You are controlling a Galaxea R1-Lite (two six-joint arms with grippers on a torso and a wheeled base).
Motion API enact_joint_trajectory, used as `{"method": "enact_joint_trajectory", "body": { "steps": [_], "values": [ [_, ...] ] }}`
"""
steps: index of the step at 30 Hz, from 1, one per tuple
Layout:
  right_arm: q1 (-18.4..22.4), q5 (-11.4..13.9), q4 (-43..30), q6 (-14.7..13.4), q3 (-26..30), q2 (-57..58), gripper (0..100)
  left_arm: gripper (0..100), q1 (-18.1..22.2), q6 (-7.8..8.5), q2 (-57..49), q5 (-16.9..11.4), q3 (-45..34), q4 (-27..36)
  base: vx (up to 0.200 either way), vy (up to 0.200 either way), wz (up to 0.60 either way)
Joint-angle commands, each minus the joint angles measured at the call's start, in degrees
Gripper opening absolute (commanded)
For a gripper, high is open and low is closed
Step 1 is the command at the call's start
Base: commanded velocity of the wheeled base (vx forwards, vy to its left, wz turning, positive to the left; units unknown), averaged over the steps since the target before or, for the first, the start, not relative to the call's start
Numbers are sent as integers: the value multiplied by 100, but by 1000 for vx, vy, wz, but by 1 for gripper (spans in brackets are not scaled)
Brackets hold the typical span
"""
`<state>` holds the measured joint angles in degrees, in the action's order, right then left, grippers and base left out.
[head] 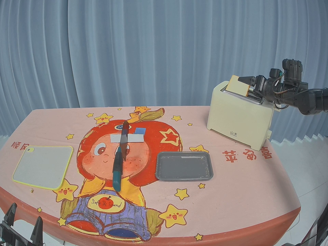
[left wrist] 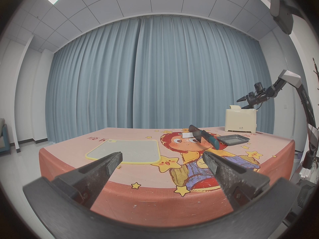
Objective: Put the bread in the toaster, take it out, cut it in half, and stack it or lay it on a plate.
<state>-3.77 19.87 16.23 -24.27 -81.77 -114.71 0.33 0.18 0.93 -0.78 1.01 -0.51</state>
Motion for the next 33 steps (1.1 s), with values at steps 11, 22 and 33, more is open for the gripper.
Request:
{"method": "enact_joint_trajectory", "body": {
  "steps": [11, 22, 33],
  "values": [
    [16, -1, -5, -236, -137, -16, 100, 100, 2, -1, -93, -1, -101, 7, 0, 0, 0],
    [-36, -27, -137, -262, -770, -332, 100, 100, 2, -1, -93, -1, -101, 7, 0, 0, 0],
    [16, -36, -401, -262, -963, -464, 100, 100, 2, -1, -93, -1, -101, -2, 0, 0, 0]
  ]
}}
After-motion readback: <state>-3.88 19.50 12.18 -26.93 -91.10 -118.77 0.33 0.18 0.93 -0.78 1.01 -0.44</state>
